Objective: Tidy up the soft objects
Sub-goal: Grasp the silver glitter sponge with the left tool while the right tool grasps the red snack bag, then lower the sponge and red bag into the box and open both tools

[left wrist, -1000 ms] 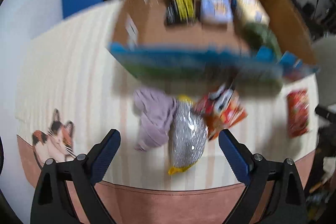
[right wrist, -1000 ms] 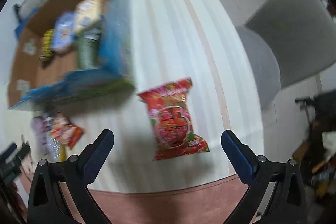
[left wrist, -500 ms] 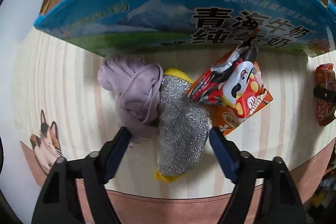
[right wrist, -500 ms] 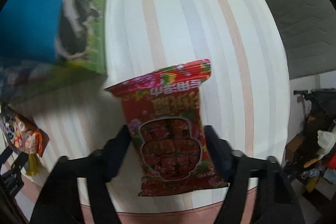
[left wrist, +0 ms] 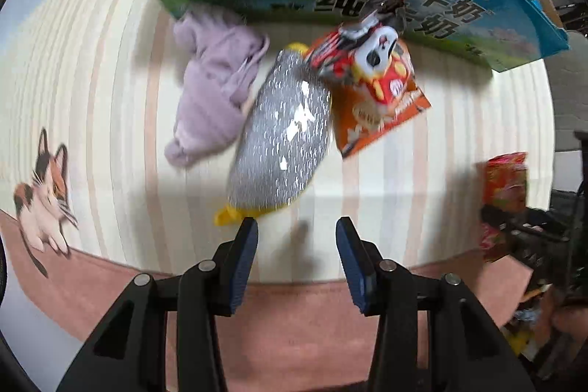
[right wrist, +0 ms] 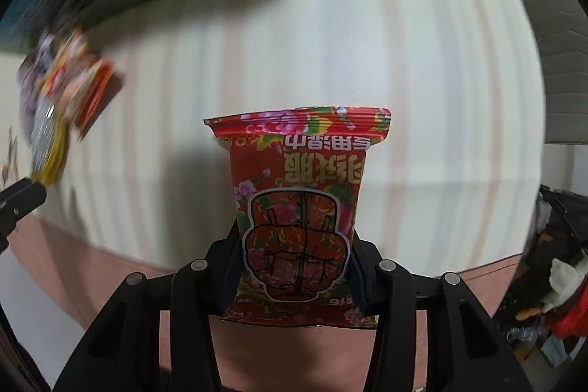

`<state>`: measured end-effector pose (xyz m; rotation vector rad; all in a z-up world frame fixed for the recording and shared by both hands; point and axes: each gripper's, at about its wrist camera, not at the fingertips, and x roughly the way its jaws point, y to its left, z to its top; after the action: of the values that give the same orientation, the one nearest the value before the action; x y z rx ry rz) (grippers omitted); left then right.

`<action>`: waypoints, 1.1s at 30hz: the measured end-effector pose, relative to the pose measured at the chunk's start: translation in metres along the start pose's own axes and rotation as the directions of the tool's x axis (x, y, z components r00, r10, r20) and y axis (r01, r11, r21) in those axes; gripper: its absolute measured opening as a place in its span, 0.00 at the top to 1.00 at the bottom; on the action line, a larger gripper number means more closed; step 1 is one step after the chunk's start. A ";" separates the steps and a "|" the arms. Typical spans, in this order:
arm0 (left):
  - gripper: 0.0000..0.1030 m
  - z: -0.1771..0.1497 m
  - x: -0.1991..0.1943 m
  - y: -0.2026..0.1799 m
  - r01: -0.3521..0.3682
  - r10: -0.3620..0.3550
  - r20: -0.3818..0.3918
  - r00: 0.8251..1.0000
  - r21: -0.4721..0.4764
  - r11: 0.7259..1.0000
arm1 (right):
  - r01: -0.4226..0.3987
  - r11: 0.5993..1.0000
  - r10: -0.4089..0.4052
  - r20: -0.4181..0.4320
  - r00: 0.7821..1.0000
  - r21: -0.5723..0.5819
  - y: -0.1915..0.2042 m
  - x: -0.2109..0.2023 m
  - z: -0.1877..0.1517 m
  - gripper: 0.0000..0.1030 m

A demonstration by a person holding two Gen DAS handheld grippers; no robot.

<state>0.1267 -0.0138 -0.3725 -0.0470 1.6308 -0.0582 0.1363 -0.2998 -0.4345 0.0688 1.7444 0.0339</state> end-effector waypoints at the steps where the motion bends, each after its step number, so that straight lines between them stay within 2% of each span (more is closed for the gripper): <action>1: 0.59 -0.004 -0.001 0.005 0.021 -0.022 -0.005 1.000 -0.019 1.000 | -0.010 1.000 0.010 -0.004 1.000 -0.007 0.003 0.001 -0.004 0.51; 5: 0.59 0.001 -0.008 0.019 0.058 -0.058 0.004 0.998 -0.065 0.996 | -0.034 0.999 0.034 -0.004 0.999 -0.005 0.011 -0.001 -0.003 0.48; 9: 0.52 0.018 -0.013 0.011 0.026 -0.024 0.026 0.999 -0.046 0.999 | -0.059 0.998 0.059 -0.002 0.998 0.023 -0.007 0.000 -0.002 0.39; 13: 0.52 0.040 0.012 -0.008 -0.035 0.035 -0.036 0.999 0.018 0.999 | -0.059 0.997 0.060 -0.004 0.998 0.044 -0.002 0.006 0.017 0.35; 16: 0.53 0.045 0.019 -0.027 -0.078 0.079 -0.028 0.996 0.045 0.996 | -0.045 0.998 0.045 0.004 0.999 0.035 -0.001 0.006 0.021 0.36; 17: 0.54 0.044 0.018 -0.029 -0.083 0.084 -0.018 0.996 0.048 0.995 | -0.041 0.999 0.041 0.007 0.999 0.032 0.005 0.005 0.023 0.39; 18: 0.56 0.047 0.015 -0.036 -0.080 0.081 -0.011 0.997 0.045 0.996 | -0.031 0.999 0.031 0.013 0.999 0.027 0.007 0.003 0.022 0.48; 19: 0.57 0.048 0.012 -0.037 -0.071 0.072 -0.011 0.997 0.041 0.997 | -0.019 1.000 0.018 0.019 1.000 0.015 0.019 0.003 0.027 0.50; 21: 0.57 0.045 0.007 -0.041 -0.063 0.064 -0.020 0.998 0.029 0.998 | -0.022 1.000 0.022 0.018 1.000 -0.005 0.025 0.003 0.025 0.51; 25: 0.56 -0.010 0.009 -0.040 -0.035 0.036 -0.055 0.998 0.023 0.999 | -0.009 0.997 0.009 -0.012 1.000 -0.073 0.031 0.011 -0.001 0.51; 27: 0.54 -0.027 0.016 -0.042 -0.021 0.023 -0.086 0.996 0.017 1.000 | -0.009 0.995 0.007 -0.025 1.000 -0.096 0.034 0.013 -0.007 0.51; 29: 0.52 -0.034 0.022 -0.044 -0.016 0.017 -0.089 0.996 0.013 1.000 | 0.007 0.992 -0.013 -0.044 0.999 -0.124 0.040 0.016 -0.010 0.49; 33: 0.48 -0.027 0.026 -0.042 0.007 -0.008 -0.083 0.997 -0.011 1.000 | 0.011 0.992 -0.019 -0.065 0.998 -0.123 0.053 0.023 -0.008 0.40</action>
<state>0.0981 -0.0569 -0.3945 -0.0597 1.7137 -0.0575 0.1257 -0.2451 -0.4528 -0.0354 1.8045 0.1336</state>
